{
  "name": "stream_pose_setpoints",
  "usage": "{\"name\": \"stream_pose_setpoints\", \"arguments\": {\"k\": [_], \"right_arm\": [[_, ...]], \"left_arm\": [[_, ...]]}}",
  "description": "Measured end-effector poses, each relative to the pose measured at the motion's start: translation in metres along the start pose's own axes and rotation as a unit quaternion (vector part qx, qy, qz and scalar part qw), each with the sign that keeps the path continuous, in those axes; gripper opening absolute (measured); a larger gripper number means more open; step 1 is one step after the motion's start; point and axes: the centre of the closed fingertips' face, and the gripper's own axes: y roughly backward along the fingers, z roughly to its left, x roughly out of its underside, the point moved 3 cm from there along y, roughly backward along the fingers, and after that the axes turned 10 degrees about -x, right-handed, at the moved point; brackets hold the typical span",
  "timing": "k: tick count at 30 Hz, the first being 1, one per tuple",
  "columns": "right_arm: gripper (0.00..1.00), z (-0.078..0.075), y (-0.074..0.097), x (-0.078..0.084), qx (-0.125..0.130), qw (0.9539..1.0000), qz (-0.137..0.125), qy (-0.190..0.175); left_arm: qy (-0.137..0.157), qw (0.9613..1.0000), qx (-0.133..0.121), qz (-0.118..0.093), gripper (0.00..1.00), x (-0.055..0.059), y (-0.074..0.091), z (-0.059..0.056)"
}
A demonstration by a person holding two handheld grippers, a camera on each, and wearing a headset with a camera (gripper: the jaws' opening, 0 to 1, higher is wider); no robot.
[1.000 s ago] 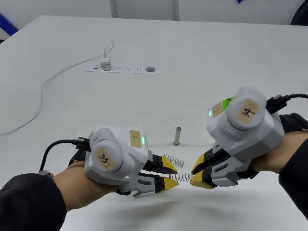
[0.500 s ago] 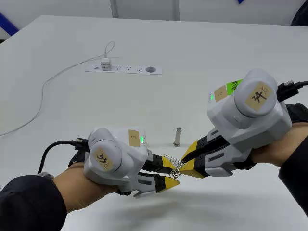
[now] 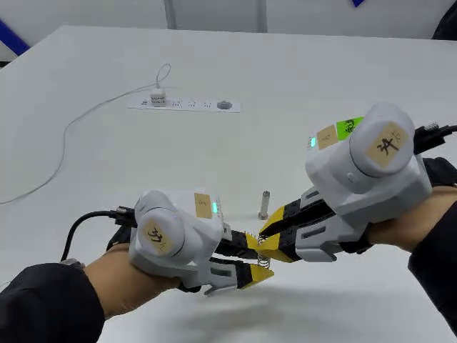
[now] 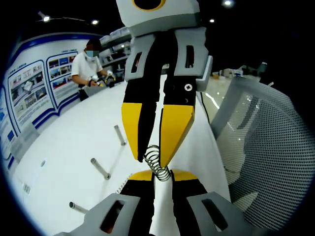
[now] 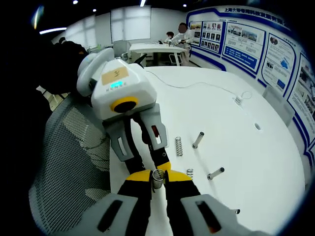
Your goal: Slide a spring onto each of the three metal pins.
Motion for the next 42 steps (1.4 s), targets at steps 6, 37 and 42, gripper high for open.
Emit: {"name": "stream_pose_setpoints", "arguments": {"k": [6, 37, 42], "right_arm": [[0.11, -0.003, 0.004, 0.001, 0.008, 1.0, -0.003, -0.001], [0.11, -0.055, 0.066, 0.028, 0.106, 0.9918, -0.029, -0.066], [0.11, -0.072, 0.083, 0.033, 0.138, 0.9862, -0.041, -0.083]], "left_arm": [[0.01, 0.9999, -0.003, -0.004, 0.16, -0.002, 0.001, 0.002], [0.12, 0.9885, -0.088, -0.027, 0.52, 0.013, 0.057, 0.042], [0.125, 0.9864, -0.103, -0.029, 0.56, 0.014, 0.07, 0.042]]}}
